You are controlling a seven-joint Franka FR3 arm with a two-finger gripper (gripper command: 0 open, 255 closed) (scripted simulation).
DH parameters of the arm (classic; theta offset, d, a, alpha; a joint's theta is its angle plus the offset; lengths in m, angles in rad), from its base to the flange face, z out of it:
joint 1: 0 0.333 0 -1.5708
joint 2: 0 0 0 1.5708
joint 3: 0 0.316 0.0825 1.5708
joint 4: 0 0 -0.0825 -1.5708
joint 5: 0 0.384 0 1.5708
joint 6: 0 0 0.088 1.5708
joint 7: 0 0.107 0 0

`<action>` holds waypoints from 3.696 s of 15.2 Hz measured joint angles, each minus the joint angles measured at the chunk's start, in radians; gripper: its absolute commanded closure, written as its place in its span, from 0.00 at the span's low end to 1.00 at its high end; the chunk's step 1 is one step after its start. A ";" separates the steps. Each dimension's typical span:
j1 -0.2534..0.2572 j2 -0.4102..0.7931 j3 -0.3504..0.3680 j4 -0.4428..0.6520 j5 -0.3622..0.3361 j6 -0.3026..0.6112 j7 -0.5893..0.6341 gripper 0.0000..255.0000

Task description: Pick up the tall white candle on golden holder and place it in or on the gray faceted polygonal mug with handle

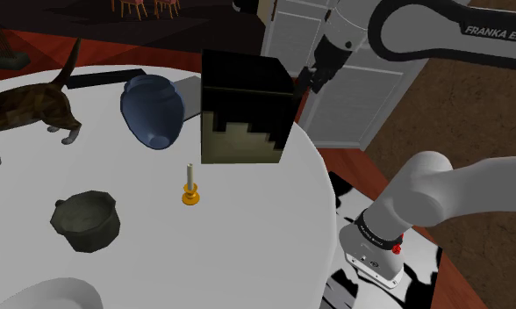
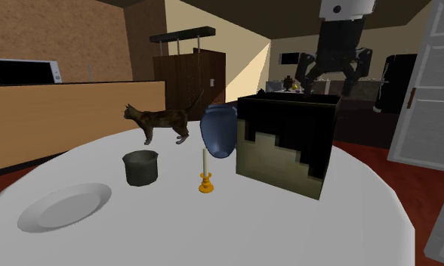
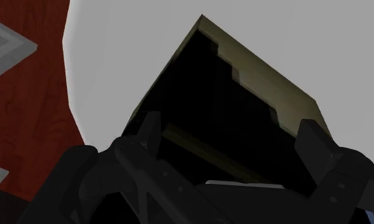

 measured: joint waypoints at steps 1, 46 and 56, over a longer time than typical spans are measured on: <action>0.009 0.005 0.019 -0.019 0.010 0.030 0.019 0.00; -0.136 0.998 0.629 0.177 -0.901 0.750 1.128 1.00; -0.145 0.982 0.642 0.177 -0.870 0.745 1.103 1.00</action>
